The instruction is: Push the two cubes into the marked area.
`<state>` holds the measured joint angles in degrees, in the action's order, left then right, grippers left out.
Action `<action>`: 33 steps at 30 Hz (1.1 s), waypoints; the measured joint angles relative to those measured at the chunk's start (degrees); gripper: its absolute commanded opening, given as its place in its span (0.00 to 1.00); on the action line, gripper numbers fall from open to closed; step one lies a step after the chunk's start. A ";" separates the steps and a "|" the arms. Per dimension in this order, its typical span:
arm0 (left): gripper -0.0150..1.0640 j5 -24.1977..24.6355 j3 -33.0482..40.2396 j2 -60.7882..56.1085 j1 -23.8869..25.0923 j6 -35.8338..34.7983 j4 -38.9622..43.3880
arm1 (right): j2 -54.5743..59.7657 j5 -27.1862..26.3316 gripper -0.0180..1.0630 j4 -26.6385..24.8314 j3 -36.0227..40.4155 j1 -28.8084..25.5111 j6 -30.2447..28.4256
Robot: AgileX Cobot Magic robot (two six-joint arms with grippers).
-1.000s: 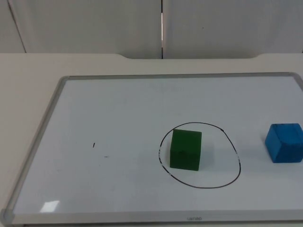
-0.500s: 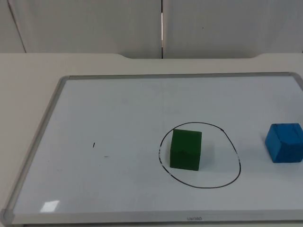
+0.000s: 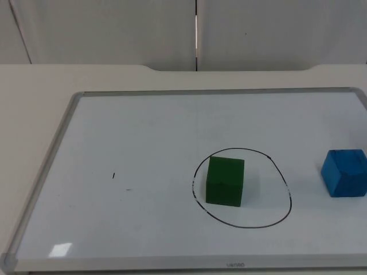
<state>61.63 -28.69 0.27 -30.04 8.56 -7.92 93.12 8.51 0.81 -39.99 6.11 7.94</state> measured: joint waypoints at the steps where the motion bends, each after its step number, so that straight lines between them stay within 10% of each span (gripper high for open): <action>1: 0.01 0.00 0.00 0.00 0.00 0.00 0.00 | 1.05 -0.75 0.02 0.00 0.00 0.00 0.00; 33: 0.01 0.02 0.00 0.00 0.00 -0.08 0.25 | 10.51 -10.60 0.02 -2.62 -0.10 5.55 3.59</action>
<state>61.65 -28.69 0.27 -30.04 8.48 -7.67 103.64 -2.09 -1.82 -40.09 11.66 11.53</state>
